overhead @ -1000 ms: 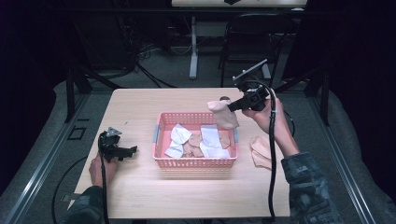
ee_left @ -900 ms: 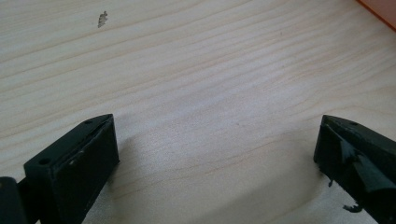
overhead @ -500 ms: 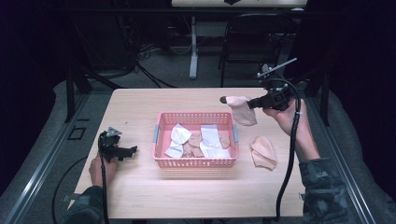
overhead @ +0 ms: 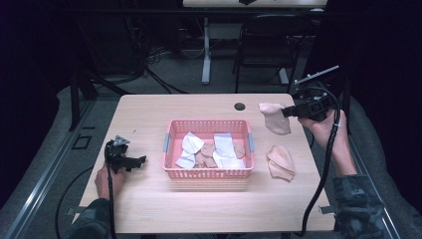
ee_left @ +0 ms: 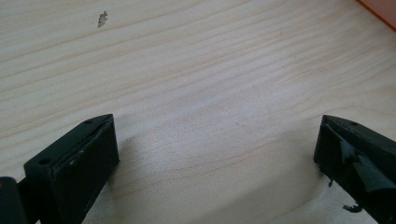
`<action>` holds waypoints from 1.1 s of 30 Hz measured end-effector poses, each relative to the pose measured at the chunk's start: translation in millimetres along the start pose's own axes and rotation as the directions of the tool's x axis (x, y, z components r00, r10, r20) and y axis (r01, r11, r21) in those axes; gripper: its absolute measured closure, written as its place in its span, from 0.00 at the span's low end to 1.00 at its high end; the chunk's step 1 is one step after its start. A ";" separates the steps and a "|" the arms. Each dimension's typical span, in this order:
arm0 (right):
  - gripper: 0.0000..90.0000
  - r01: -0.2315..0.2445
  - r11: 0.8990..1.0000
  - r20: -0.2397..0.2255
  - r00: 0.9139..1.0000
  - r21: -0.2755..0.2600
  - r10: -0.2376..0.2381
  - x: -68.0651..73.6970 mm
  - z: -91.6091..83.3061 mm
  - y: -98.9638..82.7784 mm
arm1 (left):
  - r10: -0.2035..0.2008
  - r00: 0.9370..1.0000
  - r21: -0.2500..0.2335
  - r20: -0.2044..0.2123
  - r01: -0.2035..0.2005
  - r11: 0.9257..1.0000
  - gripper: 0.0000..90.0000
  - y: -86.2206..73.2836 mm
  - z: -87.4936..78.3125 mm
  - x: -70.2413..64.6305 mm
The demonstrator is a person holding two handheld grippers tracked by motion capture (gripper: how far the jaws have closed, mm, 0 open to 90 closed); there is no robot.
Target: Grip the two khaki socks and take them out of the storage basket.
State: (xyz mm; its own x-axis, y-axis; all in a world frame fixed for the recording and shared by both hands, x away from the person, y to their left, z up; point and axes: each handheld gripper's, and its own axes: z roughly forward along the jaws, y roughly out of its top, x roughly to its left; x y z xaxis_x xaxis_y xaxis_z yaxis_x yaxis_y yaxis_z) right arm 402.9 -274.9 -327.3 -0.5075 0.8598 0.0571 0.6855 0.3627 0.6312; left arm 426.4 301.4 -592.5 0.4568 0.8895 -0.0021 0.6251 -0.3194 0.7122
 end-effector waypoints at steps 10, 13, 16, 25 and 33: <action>0.98 -0.021 1.000 0.024 1.000 0.021 0.021 -13.7 8.0 -14.8 | 0.000 1.000 0.000 0.000 0.000 1.000 0.00 0.0 0.0 0.0; 0.98 -0.020 0.999 0.026 0.999 0.026 0.020 -14.3 13.2 -16.8 | 0.000 1.000 0.000 0.000 0.000 1.000 0.00 0.0 0.0 0.0; 0.98 -0.020 0.999 0.025 1.000 0.040 0.019 -15.0 19.6 -19.0 | 0.000 1.000 0.000 0.000 0.000 1.000 0.00 0.0 0.0 0.0; 0.98 -0.028 0.998 -0.005 1.000 0.061 0.029 -17.1 38.1 -26.9 | 0.000 1.000 0.000 0.000 0.000 1.000 0.00 0.0 0.0 0.0; 0.98 -0.040 0.995 -0.019 0.999 0.093 0.042 -19.8 56.7 -37.5 | 0.000 1.000 0.000 0.000 0.000 1.000 0.00 0.0 0.0 0.0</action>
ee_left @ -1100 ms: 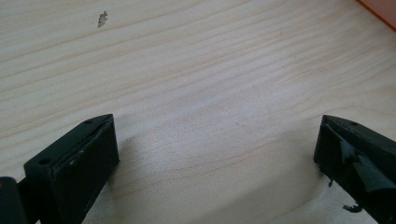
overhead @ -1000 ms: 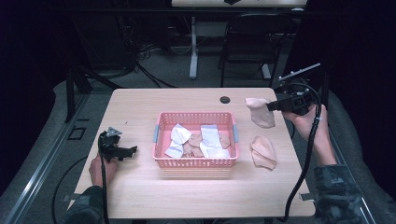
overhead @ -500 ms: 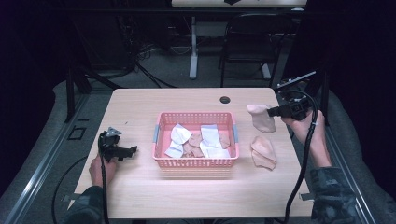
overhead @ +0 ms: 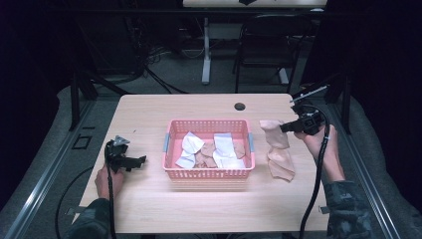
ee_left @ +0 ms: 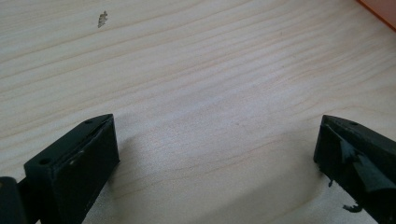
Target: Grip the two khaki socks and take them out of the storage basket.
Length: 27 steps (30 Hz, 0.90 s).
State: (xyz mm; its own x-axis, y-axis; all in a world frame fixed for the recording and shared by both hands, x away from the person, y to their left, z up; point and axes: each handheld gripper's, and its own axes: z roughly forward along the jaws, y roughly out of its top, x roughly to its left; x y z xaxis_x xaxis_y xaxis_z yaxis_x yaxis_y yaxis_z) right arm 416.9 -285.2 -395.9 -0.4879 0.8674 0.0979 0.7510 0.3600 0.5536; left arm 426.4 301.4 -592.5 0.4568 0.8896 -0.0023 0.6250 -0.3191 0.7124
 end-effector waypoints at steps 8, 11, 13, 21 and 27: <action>0.98 -0.020 0.999 -0.035 0.999 0.047 0.022 -2.8 24.2 -9.1 | 0.000 1.000 0.000 0.000 0.000 1.000 0.00 0.0 0.0 0.0; 0.98 -0.032 0.997 -0.046 0.998 0.067 0.035 -3.7 33.1 -11.4 | 0.001 1.000 -0.001 -0.001 -0.001 1.000 0.00 0.0 0.0 0.0; 0.98 -0.037 0.994 -0.063 0.997 0.100 0.044 -6.0 40.7 -13.3 | 0.000 1.000 0.000 0.000 0.000 1.000 0.00 0.0 0.0 0.0; 0.98 -0.104 0.979 -0.004 0.994 0.174 0.106 -18.7 70.0 -23.9 | 0.001 1.000 0.000 0.000 -0.001 1.000 0.00 0.0 0.0 0.0; 0.97 -0.175 0.969 0.047 0.984 0.173 0.169 -31.4 84.6 -33.0 | 0.001 1.000 -0.001 -0.001 -0.001 1.000 0.00 0.0 0.0 0.0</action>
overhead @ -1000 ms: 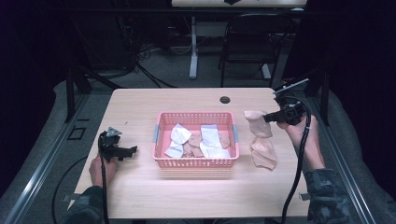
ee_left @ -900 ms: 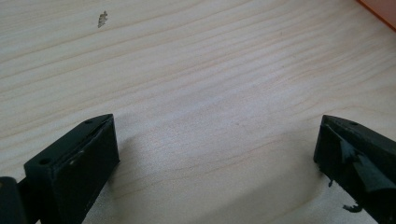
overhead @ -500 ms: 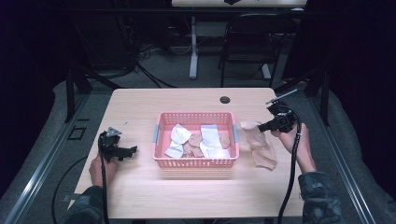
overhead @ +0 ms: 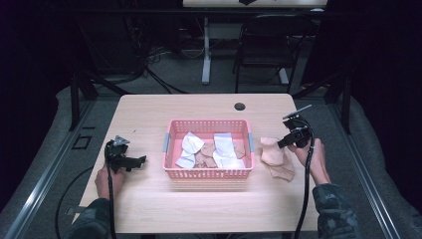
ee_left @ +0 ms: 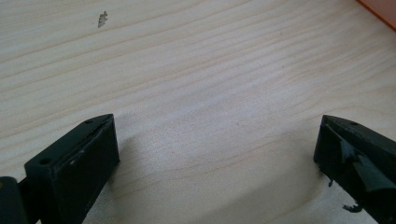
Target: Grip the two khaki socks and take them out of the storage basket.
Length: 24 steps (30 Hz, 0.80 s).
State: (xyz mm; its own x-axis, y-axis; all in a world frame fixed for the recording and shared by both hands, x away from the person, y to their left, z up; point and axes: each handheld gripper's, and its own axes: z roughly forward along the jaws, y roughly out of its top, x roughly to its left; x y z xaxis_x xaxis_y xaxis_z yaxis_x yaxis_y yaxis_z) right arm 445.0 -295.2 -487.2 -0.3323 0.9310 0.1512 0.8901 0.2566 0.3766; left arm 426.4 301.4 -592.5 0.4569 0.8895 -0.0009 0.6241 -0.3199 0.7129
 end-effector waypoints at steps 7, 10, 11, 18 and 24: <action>0.94 -0.045 0.999 0.001 0.999 0.005 0.045 -11.1 10.1 -1.5 | 0.000 1.000 0.000 0.000 0.000 1.000 0.00 0.0 0.0 0.0; 0.89 -0.052 0.999 0.017 0.999 0.014 0.052 -15.4 15.2 -4.2 | 0.000 1.000 0.000 0.000 0.000 1.000 0.00 0.0 0.0 0.0; 0.86 -0.058 0.998 0.031 0.998 0.017 0.057 -16.3 17.3 -5.6 | 0.000 1.000 0.000 0.000 0.000 1.000 0.00 0.0 0.0 0.0; 0.36 -0.051 0.999 0.005 0.999 -0.002 0.051 -23.2 9.4 -14.8 | 0.000 1.000 0.000 0.000 0.000 1.000 0.00 0.0 0.0 0.0; 0.03 -0.032 0.994 -0.065 0.998 -0.108 0.025 -19.7 -18.2 -29.9 | 0.000 1.000 0.000 0.000 0.000 1.000 0.00 0.0 0.0 0.0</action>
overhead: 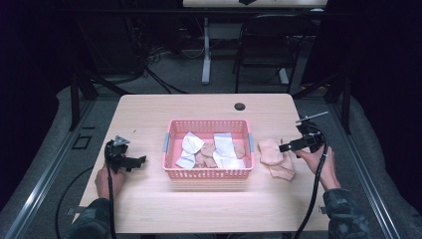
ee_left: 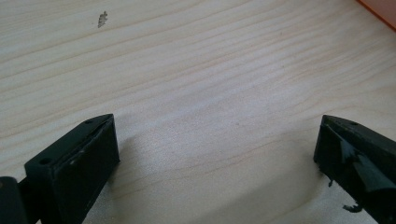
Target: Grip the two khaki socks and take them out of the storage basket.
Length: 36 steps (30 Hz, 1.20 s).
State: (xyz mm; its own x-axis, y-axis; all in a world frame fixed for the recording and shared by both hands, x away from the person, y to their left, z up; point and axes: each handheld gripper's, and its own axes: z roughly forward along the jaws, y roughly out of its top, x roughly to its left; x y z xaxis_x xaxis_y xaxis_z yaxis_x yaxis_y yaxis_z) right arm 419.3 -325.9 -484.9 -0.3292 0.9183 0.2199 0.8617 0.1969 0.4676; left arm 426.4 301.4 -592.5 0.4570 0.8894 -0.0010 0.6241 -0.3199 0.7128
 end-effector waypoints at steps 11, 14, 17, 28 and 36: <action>0.00 0.115 0.992 -0.017 0.993 -0.050 -0.116 33.4 -30.2 -18.4 | 0.000 1.000 0.000 -0.001 0.000 1.000 0.00 0.0 -0.1 -0.1; 0.00 0.142 0.988 -0.029 0.989 -0.056 -0.144 42.8 -29.7 -25.2 | 0.001 1.000 0.001 -0.002 -0.001 1.000 0.00 0.0 -0.1 -0.1; 0.00 0.172 0.985 -0.033 0.984 -0.036 -0.173 51.7 -26.2 -34.7 | 0.001 1.000 0.001 -0.001 -0.001 1.000 0.00 0.0 -0.1 -0.1; 0.00 0.168 0.985 -0.061 0.984 0.038 -0.165 50.7 -4.8 -70.5 | 0.000 1.000 0.000 -0.002 0.000 1.000 0.00 0.0 -0.1 -0.2; 0.00 0.158 0.983 -0.042 0.987 0.098 -0.155 44.3 10.5 -78.9 | -0.001 1.000 0.000 -0.002 0.001 1.000 0.00 0.0 -0.1 -0.1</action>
State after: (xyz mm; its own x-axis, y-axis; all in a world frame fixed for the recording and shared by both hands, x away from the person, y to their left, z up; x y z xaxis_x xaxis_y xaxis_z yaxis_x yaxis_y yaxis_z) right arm 340.7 -297.1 -521.1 -0.4745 0.8614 0.1809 0.8324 0.3723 0.4105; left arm 426.3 301.3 -592.4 0.4556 0.8902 -0.0002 0.6245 -0.3195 0.7127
